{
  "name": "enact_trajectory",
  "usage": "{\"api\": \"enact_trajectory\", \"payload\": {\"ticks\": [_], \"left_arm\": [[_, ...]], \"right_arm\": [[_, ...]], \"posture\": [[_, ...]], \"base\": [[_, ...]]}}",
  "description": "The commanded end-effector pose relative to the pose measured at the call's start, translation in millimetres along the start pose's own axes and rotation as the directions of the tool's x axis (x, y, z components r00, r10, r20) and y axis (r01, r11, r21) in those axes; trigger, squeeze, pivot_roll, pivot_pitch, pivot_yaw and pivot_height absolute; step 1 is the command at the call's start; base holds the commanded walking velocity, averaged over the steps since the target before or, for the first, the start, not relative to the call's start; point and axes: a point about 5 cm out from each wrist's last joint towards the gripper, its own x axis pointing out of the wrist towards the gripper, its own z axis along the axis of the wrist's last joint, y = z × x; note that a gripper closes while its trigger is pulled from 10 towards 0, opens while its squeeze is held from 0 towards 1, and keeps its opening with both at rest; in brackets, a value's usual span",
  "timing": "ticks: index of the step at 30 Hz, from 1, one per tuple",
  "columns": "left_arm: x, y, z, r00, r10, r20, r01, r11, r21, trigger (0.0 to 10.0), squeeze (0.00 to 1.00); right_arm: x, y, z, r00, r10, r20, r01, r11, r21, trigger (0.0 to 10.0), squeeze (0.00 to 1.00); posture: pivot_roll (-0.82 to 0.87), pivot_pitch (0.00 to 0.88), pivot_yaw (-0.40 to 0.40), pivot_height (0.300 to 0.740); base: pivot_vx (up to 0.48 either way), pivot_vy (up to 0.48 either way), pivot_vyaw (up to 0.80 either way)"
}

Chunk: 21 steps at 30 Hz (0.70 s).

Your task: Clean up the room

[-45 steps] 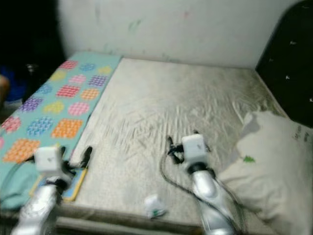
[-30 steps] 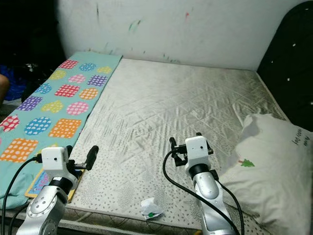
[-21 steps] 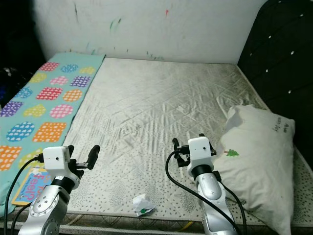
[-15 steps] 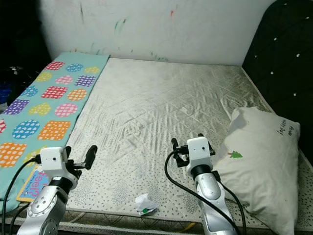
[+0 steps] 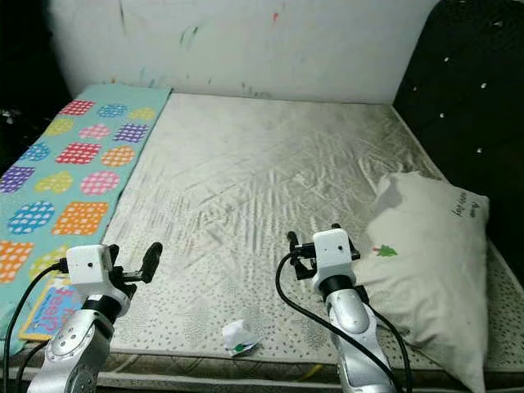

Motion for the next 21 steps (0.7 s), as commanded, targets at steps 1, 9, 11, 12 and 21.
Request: {"api": "enact_trajectory", "payload": {"ticks": [1, 9, 11, 12, 21], "left_arm": [[0.7, 1.1, -1.2, 1.000, 0.005, -0.014, -0.005, 1.000, 0.002, 10.0, 0.00], [0.7, 1.7, -1.9, 1.000, 0.005, -0.017, -0.004, 1.000, 0.008, 10.0, 0.00], [0.6, 1.5, -1.7, 1.000, 0.003, -0.016, -0.003, 1.000, 0.008, 10.0, 0.00], [0.6, 1.5, -1.8, 1.000, 0.003, -0.016, -0.003, 1.000, 0.008, 10.0, 0.00], [0.2, 1.5, -2.6, 1.000, 0.007, -0.025, -0.007, 1.000, 0.007, 10.0, 0.00]], "right_arm": [[1.8, 0.9, 1.5, 1.000, 0.007, 0.001, -0.007, 1.000, 0.003, 10.0, 0.00], [1.8, 1.9, 0.8, 1.000, 0.007, 0.000, -0.007, 1.000, 0.004, 10.0, 0.00], [1.7, 2.0, 0.8, 1.000, 0.008, 0.000, -0.008, 1.000, 0.004, 10.0, 0.00], [1.7, 2.0, 0.8, 1.000, 0.008, 0.000, -0.008, 1.000, 0.004, 10.0, 0.00], [1.4, 1.9, 1.0, 1.000, 0.008, -0.001, -0.008, 1.000, 0.005, 10.0, 0.00]], "posture": [[-0.13, 0.000, -0.028, 0.740], [-0.13, 0.000, -0.026, 0.740], [-0.13, 0.000, -0.024, 0.740], [-0.13, 0.000, -0.024, 0.740], [-0.13, 0.000, -0.029, 0.740]], "base": [[0.000, 0.480, 0.00], [0.000, 0.433, 0.00], [0.000, 0.366, 0.00], [0.000, 0.330, 0.00], [0.000, 0.027, 0.00]]}}
